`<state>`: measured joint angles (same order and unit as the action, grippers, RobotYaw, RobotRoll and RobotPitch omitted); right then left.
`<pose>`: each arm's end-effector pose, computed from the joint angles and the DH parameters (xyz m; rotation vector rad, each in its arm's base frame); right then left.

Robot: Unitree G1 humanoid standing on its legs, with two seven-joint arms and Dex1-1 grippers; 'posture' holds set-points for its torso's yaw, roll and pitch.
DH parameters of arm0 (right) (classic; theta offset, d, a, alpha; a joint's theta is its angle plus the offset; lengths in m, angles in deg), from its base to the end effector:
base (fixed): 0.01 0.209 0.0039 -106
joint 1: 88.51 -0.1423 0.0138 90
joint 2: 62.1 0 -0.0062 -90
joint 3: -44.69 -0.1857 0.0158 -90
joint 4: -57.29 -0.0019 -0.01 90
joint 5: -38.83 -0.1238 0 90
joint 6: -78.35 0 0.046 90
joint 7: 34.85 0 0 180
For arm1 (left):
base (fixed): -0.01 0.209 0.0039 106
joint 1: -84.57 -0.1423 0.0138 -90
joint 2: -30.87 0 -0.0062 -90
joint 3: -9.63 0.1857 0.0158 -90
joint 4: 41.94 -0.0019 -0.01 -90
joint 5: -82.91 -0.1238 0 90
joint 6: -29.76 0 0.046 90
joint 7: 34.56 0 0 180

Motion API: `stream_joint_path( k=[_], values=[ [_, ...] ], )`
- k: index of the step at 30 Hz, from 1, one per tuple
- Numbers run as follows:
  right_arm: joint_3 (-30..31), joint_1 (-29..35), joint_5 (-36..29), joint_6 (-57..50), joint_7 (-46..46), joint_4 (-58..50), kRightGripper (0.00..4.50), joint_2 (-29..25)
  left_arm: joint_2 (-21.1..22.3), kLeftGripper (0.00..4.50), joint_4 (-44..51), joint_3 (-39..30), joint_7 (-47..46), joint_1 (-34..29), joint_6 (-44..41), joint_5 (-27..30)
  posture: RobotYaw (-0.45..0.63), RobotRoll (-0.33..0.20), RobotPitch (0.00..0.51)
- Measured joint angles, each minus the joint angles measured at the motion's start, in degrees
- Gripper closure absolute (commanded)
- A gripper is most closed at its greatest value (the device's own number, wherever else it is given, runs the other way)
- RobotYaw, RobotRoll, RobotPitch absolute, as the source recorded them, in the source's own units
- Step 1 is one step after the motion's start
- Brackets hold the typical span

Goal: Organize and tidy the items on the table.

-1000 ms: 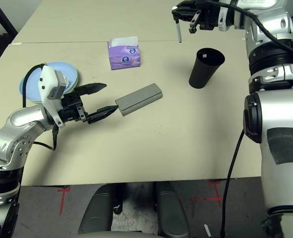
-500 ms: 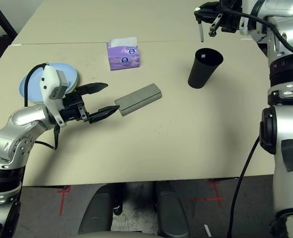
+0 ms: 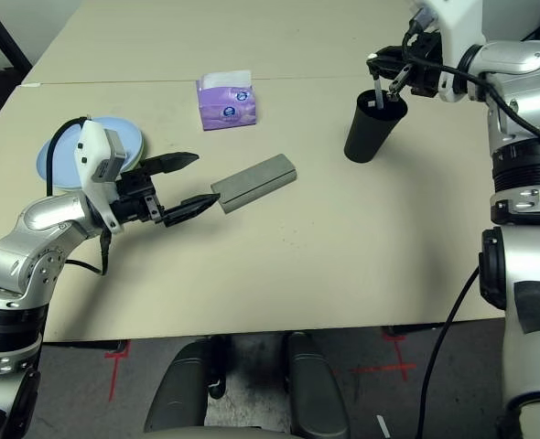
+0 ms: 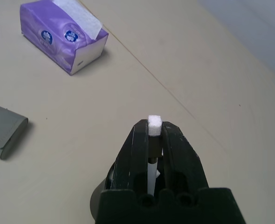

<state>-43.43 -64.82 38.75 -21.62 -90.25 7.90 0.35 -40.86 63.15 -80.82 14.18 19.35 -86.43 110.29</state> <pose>0.3194 -0.2758 0.2946 -0.6422 -0.0240 0.5774 0.2430 0.2108 0.1838 0.2535 -0.1124 -1.0284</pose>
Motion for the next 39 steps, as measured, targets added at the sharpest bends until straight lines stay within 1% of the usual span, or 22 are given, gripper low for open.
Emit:
stream_joint_path(
  k=[1, 3, 4, 5, 9, 10, 11, 12, 13, 24, 28, 29, 31, 34, 37, 39],
  values=[
    [0.0, 0.08, 0.04, 0.06, 0.01, 0.15, 4.21, 0.02, 0.0, 0.0, 0.0, 0.0, 0.01, 0.0, 0.05, -0.02, 0.01, 0.0, 0.121],
    [0.01, 0.27, 0.18, 0.31, 0.15, 0.29, 3.46, 0.05, 0.0, 0.0, 0.0, 0.0, 0.02, 0.0, 0.11, -0.1, 0.01, 0.0, 0.118],
    [0.01, 0.38, 0.28, 0.57, 0.2, 0.37, 3.22, 0.07, 0.01, 0.0, 0.0, 0.0, 0.03, 0.0, 0.17, -0.15, 0.01, 0.0, 0.118],
    [0.02, 0.46, 0.36, 0.8, 0.26, 0.47, 2.89, 0.09, 0.01, 0.0, 0.0, 0.0, 0.03, 0.0, 0.23, -0.19, 0.01, 0.0, 0.119],
    [0.02, 0.68, 0.83, 1.29, 0.34, 1.19, 1.3, 0.1, 0.01, 0.0, 0.0, 0.0, 0.07, -0.01, 0.46, -0.4, 0.01, 0.0, 0.118],
    [0.02, 0.7, 0.86, 1.49, 0.45, 1.59, 0.98, 0.1, 0.01, 0.0, 0.0, 0.0, 0.09, -0.01, 0.54, -0.42, 0.01, 0.0, 0.116],
    [0.03, 0.75, 0.91, 1.75, 0.53, 1.83, 0.51, 0.12, 0.01, 0.0, 0.0, 0.0, 0.1, -0.01, 0.59, -0.43, 0.01, 0.0, 0.115],
    [0.02, 0.76, 0.99, 1.98, 0.59, 2.07, 0.18, 0.17, 0.01, 0.0, 0.0, 0.0, 0.11, -0.01, 0.64, -0.47, 0.01, 0.0, 0.114],
    [0.02, 0.77, 1.16, 2.13, 0.63, 2.21, 0.03, 0.2, 0.01, 0.0, 0.0, 0.0, 0.11, -0.01, 0.74, -0.5, 0.01, 0.0, 0.114],
    [-0.28, 0.97, 1.14, 2.67, 2.16, 2.16, 0.03, 0.56, 0.01, 0.0, -0.35, 0.04, 0.45, 0.0, 1.45, -0.68, 0.0, 0.0, 0.089],
    [-2.45, 1.35, -0.4, -0.62, 5.34, -2.56, 0.03, 1.61, -0.07, 0.0, -0.37, 0.07, 0.55, 0.05, 1.57, -0.74, 0.01, 0.0, 0.078],
    [-3.53, 2.63, -1.04, -1.89, 6.86, -5.53, 0.03, 1.87, -0.21, 0.0, -0.38, 0.07, 0.49, 0.07, 1.58, -0.75, 0.0, 0.0, 0.077],
    [-5.96, 7.28, -2.46, -4.69, 10.34, -12.38, 0.03, 3.44, -0.44, 0.0, -0.41, 0.09, 0.05, 0.08, 1.55, -0.8, 0.0, 0.0, 0.077],
    [-8.0, 16.25, -4.3, -9.71, 15.29, -22.25, 0.03, 7.3, -1.04, 0.0, -0.4, -0.09, -1.07, 0.07, 1.54, -0.8, -0.02, 0.0, 0.078],
    [-8.98, 23.76, -5.53, -13.62, 20.13, -29.71, 0.03, 11.52, -3.41, 0.0, -0.82, -0.19, -3.62, 0.47, 1.57, -1.14, -0.02, 0.0, 0.079],
    [-9.34, 26.21, -5.71, -14.46, 23.02, -31.73, 0.03, 13.05, -6.05, 0.0, -2.97, -0.54, -7.03, 1.95, 2.04, -2.5, -0.02, 0.0, 0.079]
  ],
)
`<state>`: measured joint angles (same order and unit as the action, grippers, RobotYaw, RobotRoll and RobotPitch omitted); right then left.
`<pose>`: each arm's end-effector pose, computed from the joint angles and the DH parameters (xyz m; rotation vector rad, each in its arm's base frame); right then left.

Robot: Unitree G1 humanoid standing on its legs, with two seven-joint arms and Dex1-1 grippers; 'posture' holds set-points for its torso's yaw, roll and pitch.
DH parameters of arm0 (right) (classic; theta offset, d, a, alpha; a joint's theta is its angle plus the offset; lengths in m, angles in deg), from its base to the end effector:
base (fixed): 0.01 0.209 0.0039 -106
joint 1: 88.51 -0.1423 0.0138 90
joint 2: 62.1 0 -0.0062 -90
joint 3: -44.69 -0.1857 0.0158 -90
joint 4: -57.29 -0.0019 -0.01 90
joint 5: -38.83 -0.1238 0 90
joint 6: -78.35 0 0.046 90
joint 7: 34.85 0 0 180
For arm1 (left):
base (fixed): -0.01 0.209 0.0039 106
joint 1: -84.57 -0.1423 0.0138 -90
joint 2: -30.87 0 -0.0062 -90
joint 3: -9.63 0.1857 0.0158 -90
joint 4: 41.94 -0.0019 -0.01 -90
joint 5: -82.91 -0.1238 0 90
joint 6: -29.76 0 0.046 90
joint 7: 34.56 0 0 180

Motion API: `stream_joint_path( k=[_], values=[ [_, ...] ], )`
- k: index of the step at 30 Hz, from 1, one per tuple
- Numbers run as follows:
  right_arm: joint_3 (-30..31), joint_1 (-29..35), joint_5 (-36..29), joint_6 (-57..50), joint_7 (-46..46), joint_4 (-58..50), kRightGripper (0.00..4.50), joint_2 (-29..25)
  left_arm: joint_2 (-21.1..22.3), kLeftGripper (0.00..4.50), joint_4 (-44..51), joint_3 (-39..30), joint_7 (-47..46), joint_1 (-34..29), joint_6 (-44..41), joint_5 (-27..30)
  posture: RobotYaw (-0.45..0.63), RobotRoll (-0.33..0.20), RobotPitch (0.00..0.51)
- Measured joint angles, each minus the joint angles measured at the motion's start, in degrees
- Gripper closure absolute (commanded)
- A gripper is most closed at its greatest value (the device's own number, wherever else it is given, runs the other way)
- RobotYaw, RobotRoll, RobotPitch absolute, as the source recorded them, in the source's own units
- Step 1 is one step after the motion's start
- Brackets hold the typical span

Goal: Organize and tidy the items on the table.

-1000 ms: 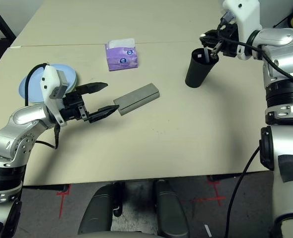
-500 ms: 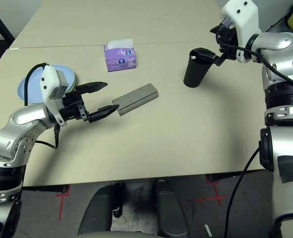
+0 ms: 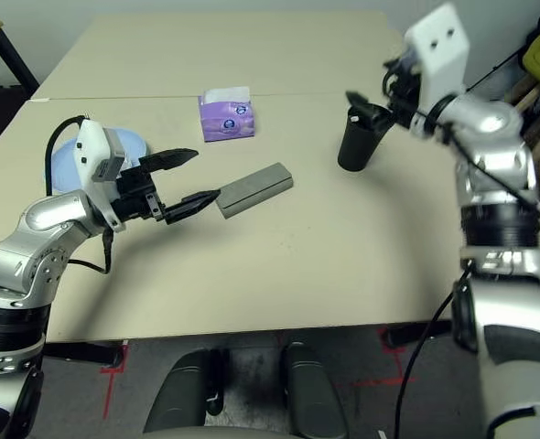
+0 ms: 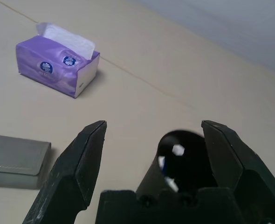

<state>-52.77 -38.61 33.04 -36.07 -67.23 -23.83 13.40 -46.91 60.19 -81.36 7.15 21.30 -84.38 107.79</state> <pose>0.2905 -0.2409 0.2044 -0.3513 -0.0771 0.3736 0.2518 0.1991 0.1788 0.1829 -0.1841 -0.8978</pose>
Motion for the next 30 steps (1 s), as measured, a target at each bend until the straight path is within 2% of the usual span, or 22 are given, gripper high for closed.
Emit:
stream_joint_path(
  k=[6, 13, 20, 23, 30],
  values=[
    [-1.06, 3.93, -0.07, 0.12, 5.25, -1.33, 0.03, 1.0, -7.67, 0.0, -10.87, -4.93, -18.38, 4.45, 4.71, -7.59, -0.03, 0.0, 0.079],
    [-2.0, 6.11, -0.09, 2.82, 8.61, -0.62, 0.03, 3.66, -12.38, 0.0, -15.31, -7.26, -30.14, 0.06, 10.8, -13.75, -0.02, 0.0, 0.079],
    [-1.81, 7.85, 0.39, 7.07, 11.99, 2.1, 0.03, 6.68, -14.23, 0.0, -17.98, -8.42, -35.54, -3.81, 18.31, -17.17, -0.01, 0.0, 0.074],
    [-1.96, 8.25, 0.78, 9.32, 13.57, 5.54, 0.03, 6.93, -13.99, 0.0, -19.51, -9.98, -36.66, -4.74, 22.41, -17.89, 0.0, 0.0, 0.072],
    [-3.29, 10.15, 0.15, 17.06, 14.25, 16.06, 0.03, 7.04, -13.3, 0.0, -20.1, -12.18, -35.59, -7.67, 26.36, -17.44, 0.01, 0.0, 0.063]
  ],
)
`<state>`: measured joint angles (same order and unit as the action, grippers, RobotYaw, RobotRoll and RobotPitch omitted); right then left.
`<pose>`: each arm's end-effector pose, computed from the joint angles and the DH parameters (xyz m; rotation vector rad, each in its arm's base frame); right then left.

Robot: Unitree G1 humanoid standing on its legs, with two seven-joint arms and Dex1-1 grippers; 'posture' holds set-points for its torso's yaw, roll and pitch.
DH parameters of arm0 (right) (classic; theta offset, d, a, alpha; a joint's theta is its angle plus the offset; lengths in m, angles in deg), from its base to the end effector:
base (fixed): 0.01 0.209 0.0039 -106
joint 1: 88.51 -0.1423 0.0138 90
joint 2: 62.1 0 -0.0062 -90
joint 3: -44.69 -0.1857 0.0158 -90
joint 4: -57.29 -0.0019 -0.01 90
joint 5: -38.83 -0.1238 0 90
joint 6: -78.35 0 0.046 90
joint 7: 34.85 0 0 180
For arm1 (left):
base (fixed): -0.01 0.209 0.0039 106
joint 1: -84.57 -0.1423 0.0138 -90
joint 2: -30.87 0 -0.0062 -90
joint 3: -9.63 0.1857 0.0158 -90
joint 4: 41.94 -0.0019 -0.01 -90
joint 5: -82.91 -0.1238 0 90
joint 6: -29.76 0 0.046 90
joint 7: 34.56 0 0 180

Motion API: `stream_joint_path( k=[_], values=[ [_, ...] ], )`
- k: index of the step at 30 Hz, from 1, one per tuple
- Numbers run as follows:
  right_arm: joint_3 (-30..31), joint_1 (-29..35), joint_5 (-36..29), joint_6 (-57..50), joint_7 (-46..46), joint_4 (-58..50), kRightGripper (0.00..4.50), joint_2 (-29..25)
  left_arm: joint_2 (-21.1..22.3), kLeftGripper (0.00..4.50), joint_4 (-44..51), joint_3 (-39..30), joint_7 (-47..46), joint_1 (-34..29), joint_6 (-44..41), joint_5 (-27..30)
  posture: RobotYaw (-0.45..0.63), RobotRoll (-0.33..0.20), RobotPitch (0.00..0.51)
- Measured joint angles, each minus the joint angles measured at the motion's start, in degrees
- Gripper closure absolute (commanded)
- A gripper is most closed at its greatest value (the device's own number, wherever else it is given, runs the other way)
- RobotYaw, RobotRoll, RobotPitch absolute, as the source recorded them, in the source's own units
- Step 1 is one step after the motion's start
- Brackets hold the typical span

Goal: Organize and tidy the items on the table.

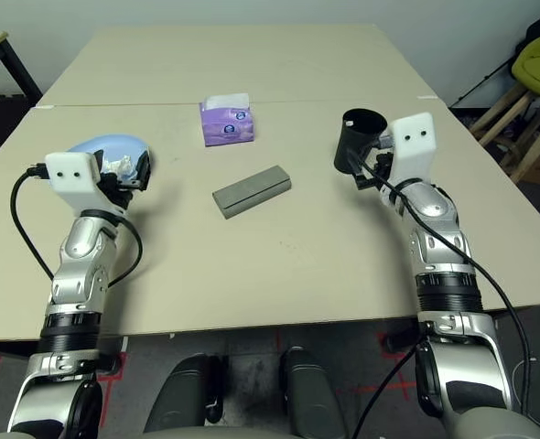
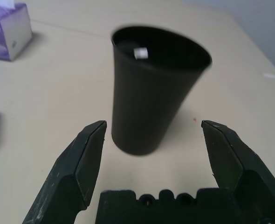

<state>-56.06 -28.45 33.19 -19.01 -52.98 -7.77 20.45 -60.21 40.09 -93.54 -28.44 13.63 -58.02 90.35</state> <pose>0.2811 -0.2511 0.1132 -0.1942 0.0183 0.0989 0.2475 0.2253 0.1057 0.0939 -0.2648 0.0685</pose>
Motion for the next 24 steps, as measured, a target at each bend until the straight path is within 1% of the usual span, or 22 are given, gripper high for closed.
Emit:
stream_joint_path(
  k=[6, 11, 22, 23, 24],
  values=[
    [-3.35, 1.02, -1.47, 7.02, 1.64, 6.86, 0.03, -0.02, -0.13, 0.0, 0.14, -1.48, 2.29, -2.98, 2.63, 2.3, 0.01, 0.0, 0.057],
    [-5.08, 1.12, -2.88, 10.68, 1.76, 10.26, 0.03, -0.19, 0.81, 0.0, 0.09, -2.03, 4.31, -4.92, 4.33, 3.24, 0.01, 0.0, 0.058],
    [-8.11, -0.31, -5.07, 17.44, 0.7, 20.33, 0.03, -3.18, 2.28, 0.0, 0.1, -5.09, 6.19, -8.76, 3.43, 6.22, 0.01, 0.0, 0.055],
    [-8.16, -0.45, -5.11, 18.04, 0.7, 20.92, 0.03, -3.39, 2.3, 0.0, 0.1, -5.27, 6.24, -9.06, 3.3, 6.28, 0.02, 0.0, 0.043],
    [-8.2, -0.76, -5.16, 18.9, 0.74, 21.78, 0.03, -3.49, 2.31, 0.0, 0.11, -5.45, 6.28, -9.31, 3.04, 6.44, 0.02, 0.0, 0.043]
  ],
)
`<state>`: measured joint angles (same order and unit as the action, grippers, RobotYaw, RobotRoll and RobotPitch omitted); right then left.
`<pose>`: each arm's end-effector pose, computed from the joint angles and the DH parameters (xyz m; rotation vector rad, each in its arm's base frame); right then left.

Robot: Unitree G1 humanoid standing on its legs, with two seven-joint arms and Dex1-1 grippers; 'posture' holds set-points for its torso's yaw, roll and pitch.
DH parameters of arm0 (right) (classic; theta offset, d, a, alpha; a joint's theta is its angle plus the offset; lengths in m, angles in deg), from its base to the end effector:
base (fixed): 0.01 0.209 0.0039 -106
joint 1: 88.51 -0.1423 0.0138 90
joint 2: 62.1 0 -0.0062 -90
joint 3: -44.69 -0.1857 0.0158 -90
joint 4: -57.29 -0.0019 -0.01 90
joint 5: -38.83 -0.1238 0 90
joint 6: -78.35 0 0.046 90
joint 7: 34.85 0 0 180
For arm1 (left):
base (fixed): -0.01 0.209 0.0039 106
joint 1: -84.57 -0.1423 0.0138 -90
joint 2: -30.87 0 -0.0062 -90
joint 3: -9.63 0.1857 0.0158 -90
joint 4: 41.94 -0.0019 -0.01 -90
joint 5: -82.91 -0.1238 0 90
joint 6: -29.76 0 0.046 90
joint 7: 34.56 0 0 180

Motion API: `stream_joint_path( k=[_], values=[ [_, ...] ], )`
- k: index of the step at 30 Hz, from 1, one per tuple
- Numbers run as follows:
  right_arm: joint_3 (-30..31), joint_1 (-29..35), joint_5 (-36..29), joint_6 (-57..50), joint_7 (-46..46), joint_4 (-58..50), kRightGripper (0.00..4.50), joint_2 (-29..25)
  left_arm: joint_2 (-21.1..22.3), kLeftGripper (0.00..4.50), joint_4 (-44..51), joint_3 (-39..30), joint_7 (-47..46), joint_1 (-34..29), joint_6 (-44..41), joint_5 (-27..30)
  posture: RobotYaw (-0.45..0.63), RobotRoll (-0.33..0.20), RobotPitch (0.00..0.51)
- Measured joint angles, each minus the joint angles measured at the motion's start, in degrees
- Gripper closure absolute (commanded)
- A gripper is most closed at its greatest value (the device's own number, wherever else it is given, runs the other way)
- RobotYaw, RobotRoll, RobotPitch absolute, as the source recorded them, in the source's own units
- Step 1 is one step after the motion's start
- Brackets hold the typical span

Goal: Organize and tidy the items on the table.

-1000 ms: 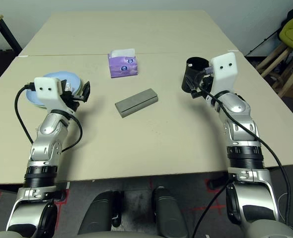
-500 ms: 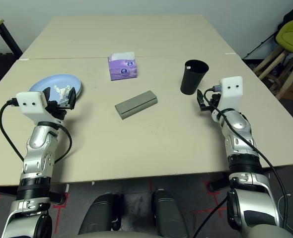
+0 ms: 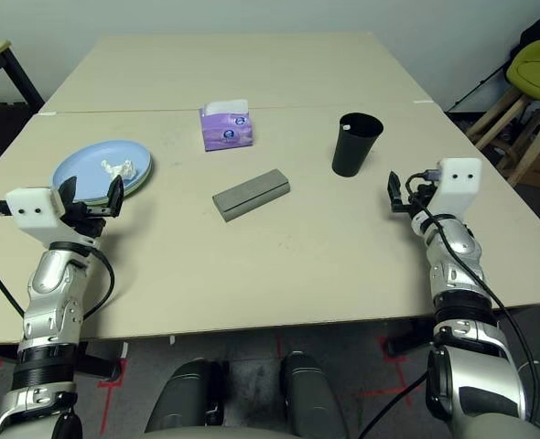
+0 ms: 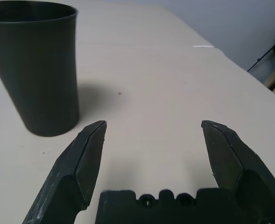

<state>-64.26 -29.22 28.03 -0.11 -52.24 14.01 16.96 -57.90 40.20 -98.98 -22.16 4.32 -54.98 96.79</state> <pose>0.2664 -0.2980 0.0845 -0.0786 -0.0361 -0.1138 0.2124 0.2595 0.0810 0.0443 -0.2053 0.0878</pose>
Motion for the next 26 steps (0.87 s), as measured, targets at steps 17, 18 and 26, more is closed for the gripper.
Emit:
stream_joint_path(
  k=[17, 18, 26],
  values=[
    [-1.63, -0.82, -1.52, 13.36, -1.69, 5.38, 0.03, -0.97, 0.4, 0.0, 3.3, -1.17, 1.55, -1.89, -3.74, 3.22, 0.02, 0.0, 0.04],
    [-1.64, -0.47, -1.78, 13.74, -2.11, 5.38, 0.03, -0.92, 0.53, 0.0, 3.7, -1.18, 1.58, -2.03, -4.13, 3.35, 0.02, 0.0, 0.04],
    [-1.71, 0.61, -1.95, 14.39, -3.6, 7.34, 0.03, -0.91, 0.67, 0.0, 5.6, -1.17, 2.04, -3.7, -6.02, 4.03, 0.03, 0.0, 0.043]
  ],
)
